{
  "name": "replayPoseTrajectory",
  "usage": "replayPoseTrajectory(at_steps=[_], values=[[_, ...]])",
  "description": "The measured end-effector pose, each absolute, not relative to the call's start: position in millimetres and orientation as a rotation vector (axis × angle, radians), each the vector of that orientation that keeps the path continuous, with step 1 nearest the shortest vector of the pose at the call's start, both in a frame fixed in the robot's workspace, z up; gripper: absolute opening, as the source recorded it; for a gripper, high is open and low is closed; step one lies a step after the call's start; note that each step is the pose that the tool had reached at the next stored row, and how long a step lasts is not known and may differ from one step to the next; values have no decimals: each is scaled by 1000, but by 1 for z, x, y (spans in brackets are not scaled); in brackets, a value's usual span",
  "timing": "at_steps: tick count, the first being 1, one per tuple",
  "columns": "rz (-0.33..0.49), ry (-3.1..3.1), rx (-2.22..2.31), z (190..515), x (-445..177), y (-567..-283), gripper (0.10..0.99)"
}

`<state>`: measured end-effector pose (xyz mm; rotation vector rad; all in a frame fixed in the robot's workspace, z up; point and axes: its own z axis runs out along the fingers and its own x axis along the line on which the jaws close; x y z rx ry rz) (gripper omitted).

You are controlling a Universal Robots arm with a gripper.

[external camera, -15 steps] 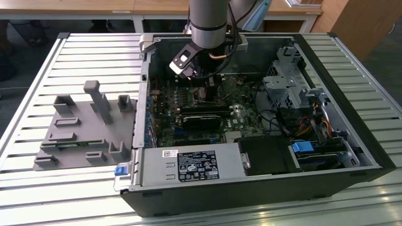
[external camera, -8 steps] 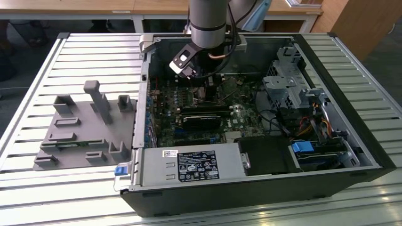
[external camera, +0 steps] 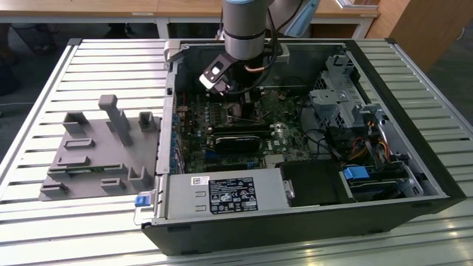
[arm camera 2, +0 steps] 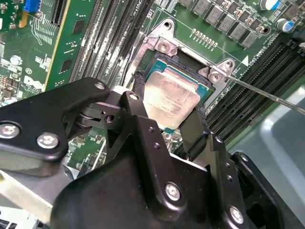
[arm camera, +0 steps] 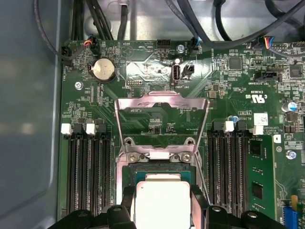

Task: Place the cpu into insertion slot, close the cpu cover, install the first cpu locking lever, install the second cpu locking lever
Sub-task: 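Place the cpu into insertion slot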

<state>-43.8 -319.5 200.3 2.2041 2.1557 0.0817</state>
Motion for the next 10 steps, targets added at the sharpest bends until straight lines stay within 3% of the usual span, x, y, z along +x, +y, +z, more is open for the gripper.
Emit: replayPoseTrajectory(at_steps=[10], values=[[79,2156,2202,194,-43,-319,541]])
